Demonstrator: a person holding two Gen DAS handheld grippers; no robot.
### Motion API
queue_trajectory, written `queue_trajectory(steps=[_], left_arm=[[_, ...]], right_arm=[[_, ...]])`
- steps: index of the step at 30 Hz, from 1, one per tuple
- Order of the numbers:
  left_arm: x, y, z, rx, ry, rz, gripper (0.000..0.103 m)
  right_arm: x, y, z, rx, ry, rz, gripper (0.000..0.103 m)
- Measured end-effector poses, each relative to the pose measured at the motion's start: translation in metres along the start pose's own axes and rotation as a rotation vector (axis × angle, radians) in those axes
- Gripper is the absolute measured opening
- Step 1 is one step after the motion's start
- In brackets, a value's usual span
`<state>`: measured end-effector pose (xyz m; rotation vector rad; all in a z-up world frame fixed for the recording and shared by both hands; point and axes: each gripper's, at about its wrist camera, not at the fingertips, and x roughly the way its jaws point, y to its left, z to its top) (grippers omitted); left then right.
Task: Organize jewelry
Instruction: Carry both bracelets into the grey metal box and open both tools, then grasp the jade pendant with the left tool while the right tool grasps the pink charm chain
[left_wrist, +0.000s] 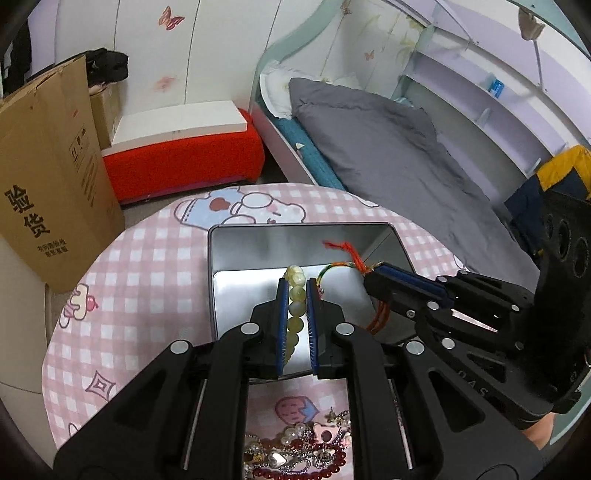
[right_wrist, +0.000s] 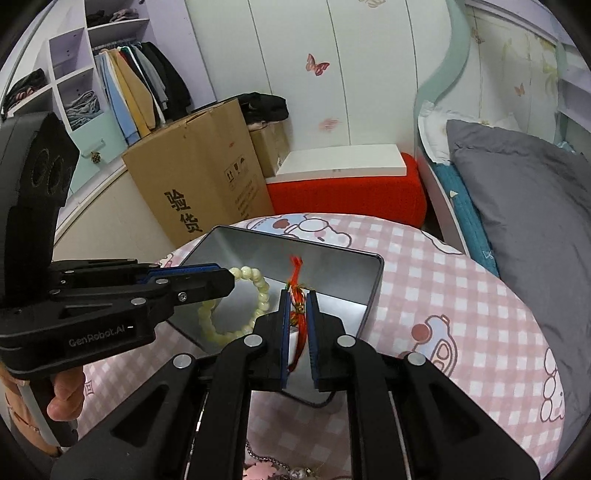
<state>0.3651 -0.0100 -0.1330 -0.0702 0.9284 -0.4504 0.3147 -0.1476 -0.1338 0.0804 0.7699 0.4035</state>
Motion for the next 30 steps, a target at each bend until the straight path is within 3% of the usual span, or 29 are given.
queue_trajectory(steps=[3,5,7,9,13,19,30], left_arm=[[-0.006,0.002,0.000,-0.012,0.005,0.008,0.010],[-0.014,0.001,-0.002,-0.006,-0.012,0.025,0.010],[-0.020,0.000,-0.003,0.001,-0.020,0.041,0.021],[-0.032,-0.002,-0.006,0.001,-0.061,0.054,0.073],[-0.056,-0.004,-0.010,-0.005,-0.125,0.057,0.073],[-0.100,-0.008,-0.038,0.014,-0.210,0.121,0.073],[-0.097,-0.011,-0.110,0.014,-0.150,0.191,0.073]], right_arm=[[-0.012,0.003,-0.002,0.006,-0.020,-0.006,0.030],[-0.020,0.003,-0.002,0.007,-0.039,-0.009,0.035],[-0.031,0.003,-0.004,0.016,-0.058,-0.011,0.035],[-0.042,0.002,-0.005,0.021,-0.075,-0.012,0.036],[-0.067,0.002,-0.008,0.033,-0.110,-0.022,0.036],[-0.102,0.016,-0.022,0.006,-0.155,-0.048,0.039],[-0.108,0.026,-0.082,-0.017,-0.079,-0.098,0.042]])
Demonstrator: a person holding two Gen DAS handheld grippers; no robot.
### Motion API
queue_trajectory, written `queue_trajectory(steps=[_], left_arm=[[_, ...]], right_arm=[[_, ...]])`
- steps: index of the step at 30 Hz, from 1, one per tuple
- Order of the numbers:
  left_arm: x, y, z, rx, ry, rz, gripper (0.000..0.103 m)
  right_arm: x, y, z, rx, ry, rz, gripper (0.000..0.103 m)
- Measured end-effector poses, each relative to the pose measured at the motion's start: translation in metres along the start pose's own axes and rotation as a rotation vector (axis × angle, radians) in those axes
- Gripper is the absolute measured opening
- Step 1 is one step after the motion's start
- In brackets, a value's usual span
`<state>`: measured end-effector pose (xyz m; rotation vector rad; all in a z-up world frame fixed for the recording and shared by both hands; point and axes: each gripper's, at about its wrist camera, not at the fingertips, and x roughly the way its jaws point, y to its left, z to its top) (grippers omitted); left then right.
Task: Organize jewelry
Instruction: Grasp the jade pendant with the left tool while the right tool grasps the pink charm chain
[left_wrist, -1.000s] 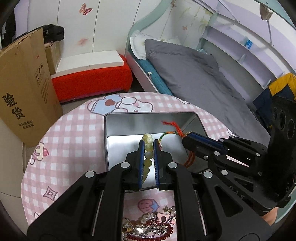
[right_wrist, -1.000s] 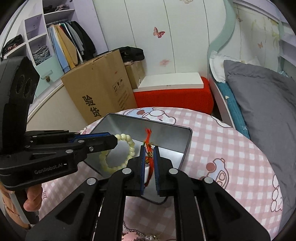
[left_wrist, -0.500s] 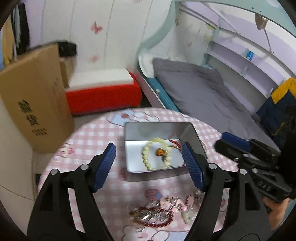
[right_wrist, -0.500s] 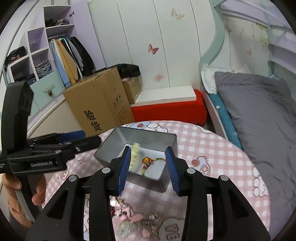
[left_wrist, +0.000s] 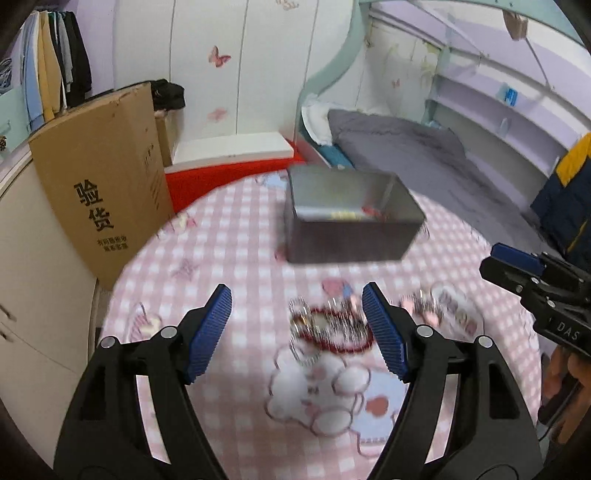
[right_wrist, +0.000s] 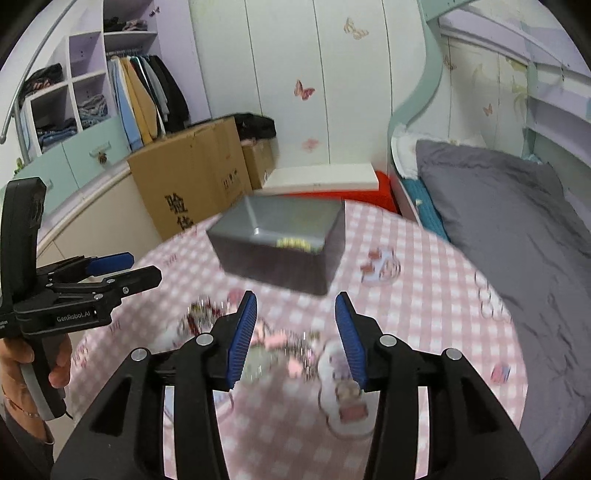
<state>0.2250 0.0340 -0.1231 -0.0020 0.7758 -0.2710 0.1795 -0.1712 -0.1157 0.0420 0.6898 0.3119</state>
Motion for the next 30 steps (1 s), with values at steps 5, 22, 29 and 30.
queue_trajectory(steps=[5,22,29,30], left_arm=[[0.006,-0.027,-0.026,0.054,0.046,-0.052,0.072],[0.058,-0.093,-0.044,0.141,0.163,-0.088,0.049],[0.066,-0.099,-0.043,0.177,0.151,-0.067,0.029],[0.065,-0.097,-0.043,0.174,0.153,-0.077,0.029]], right_arm=[[0.008,-0.002,-0.025,0.015,0.058,-0.023,0.042],[0.012,-0.036,-0.057,0.069,0.108,-0.060,0.042],[0.018,-0.042,-0.056,0.080,0.117,-0.044,0.043],[0.019,-0.042,-0.056,0.080,0.119,-0.039,0.043]])
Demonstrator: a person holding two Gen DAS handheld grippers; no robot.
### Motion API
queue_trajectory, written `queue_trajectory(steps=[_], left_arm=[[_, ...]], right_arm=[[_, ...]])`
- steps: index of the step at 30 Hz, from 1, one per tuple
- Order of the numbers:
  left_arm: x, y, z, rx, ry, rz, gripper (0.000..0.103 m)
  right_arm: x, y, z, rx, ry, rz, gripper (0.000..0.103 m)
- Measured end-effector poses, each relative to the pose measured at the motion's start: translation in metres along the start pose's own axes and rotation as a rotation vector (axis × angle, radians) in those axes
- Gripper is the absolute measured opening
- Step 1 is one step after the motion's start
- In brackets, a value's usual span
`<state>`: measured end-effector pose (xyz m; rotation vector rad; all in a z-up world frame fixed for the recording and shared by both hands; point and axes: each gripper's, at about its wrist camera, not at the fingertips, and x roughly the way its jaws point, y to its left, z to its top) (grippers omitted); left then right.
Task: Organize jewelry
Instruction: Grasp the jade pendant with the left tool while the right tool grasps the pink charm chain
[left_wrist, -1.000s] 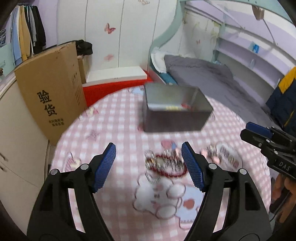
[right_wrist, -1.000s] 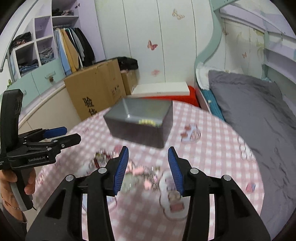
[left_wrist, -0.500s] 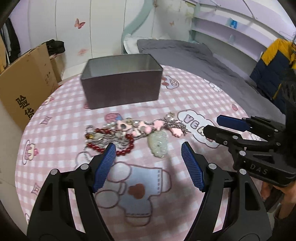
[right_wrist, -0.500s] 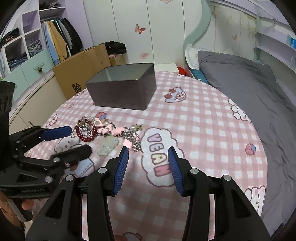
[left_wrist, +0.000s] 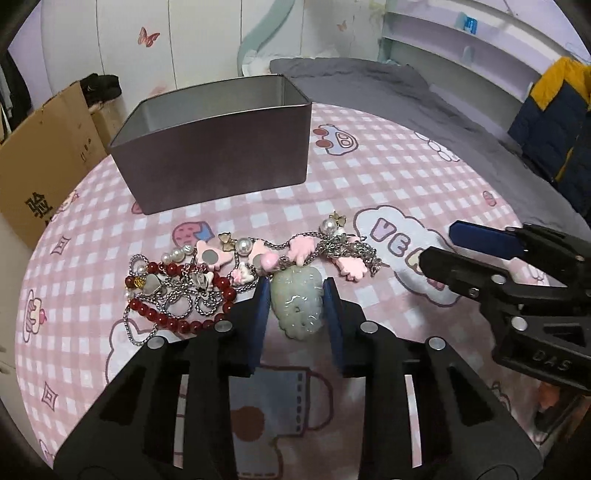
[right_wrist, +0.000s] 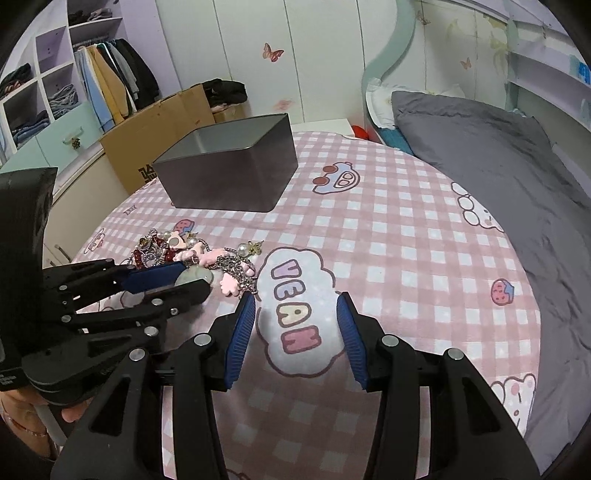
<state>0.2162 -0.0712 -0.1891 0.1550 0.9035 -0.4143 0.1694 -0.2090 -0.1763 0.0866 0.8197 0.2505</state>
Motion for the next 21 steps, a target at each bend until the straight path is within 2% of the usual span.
queue_trajectory(steps=[7,9,11,13,21], left_arm=[[-0.017,0.019,-0.015,-0.048,0.008,-0.037,0.029],[-0.023,0.027,-0.021,-0.066,0.011,-0.036,0.029],[-0.027,0.032,-0.023,-0.079,0.010,-0.031,0.029],[-0.030,0.037,-0.024,-0.088,0.006,-0.028,0.029],[-0.030,0.043,-0.024,-0.094,0.003,-0.050,0.029]], right_arm=[[0.005,0.014,0.003,-0.043,0.019,0.054,0.043],[0.007,0.022,0.003,-0.062,0.029,0.090,0.040],[0.010,0.031,0.004,-0.084,0.043,0.119,0.032],[0.014,0.038,0.005,-0.095,0.052,0.136,0.030],[0.034,0.046,0.013,-0.104,0.078,0.084,0.028]])
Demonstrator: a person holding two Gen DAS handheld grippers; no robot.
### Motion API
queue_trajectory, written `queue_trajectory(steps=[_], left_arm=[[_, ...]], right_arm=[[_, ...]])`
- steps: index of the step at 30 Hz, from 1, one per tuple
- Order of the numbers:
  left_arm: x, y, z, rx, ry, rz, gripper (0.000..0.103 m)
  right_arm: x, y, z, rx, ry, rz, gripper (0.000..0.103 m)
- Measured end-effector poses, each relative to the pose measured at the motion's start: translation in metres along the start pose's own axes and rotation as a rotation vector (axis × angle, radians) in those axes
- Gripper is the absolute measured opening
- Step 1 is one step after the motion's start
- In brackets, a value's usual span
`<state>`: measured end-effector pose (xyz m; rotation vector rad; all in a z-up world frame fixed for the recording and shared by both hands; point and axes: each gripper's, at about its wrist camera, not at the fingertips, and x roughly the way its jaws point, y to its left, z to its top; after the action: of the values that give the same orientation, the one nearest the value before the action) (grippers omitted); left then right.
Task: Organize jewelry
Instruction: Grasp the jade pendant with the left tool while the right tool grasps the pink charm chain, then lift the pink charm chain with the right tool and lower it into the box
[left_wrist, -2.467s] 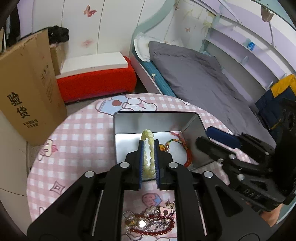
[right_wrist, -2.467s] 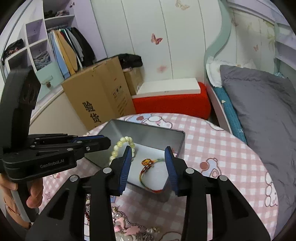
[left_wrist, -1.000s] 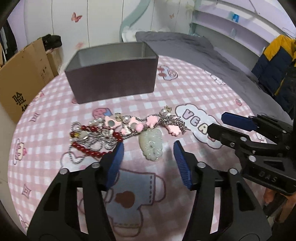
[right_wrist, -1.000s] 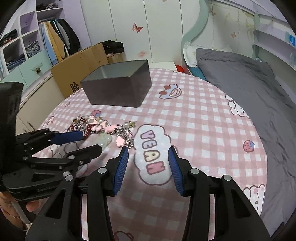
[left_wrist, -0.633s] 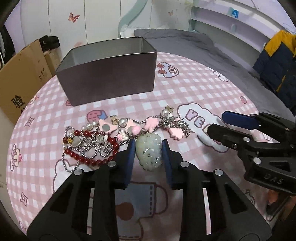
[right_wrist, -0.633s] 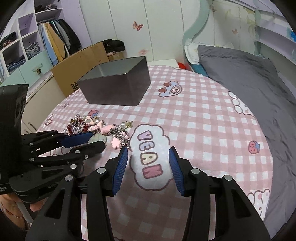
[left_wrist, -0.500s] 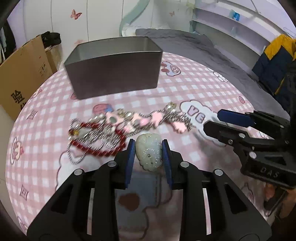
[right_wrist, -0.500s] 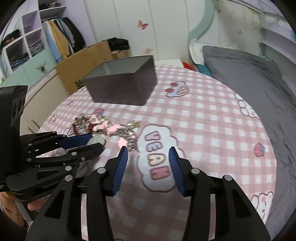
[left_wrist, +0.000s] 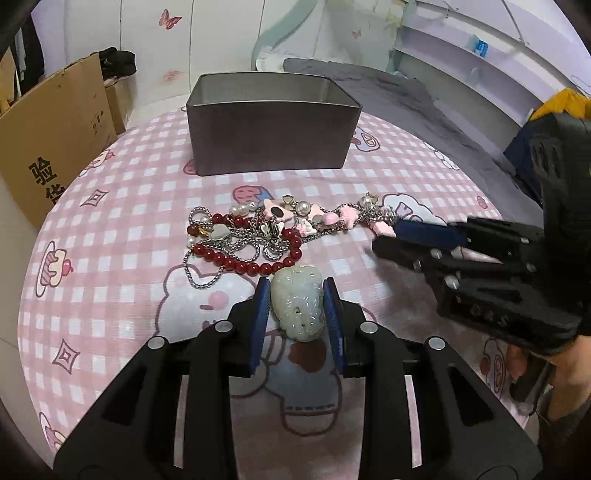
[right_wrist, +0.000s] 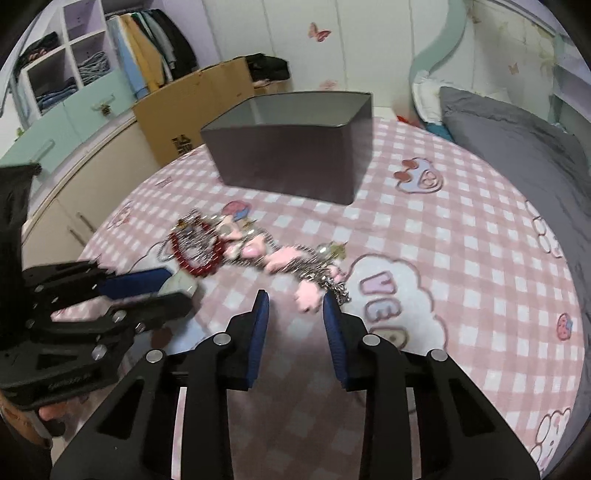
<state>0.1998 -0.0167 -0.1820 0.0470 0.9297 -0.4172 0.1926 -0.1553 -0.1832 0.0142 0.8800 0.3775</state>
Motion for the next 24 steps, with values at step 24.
queue_trajectory(steps=[24], left_arm=[[-0.041,-0.006,0.017,-0.022,-0.088,-0.200,0.029]], right_arm=[[-0.064,0.012,0.007,-0.035,-0.070,0.053,0.014]])
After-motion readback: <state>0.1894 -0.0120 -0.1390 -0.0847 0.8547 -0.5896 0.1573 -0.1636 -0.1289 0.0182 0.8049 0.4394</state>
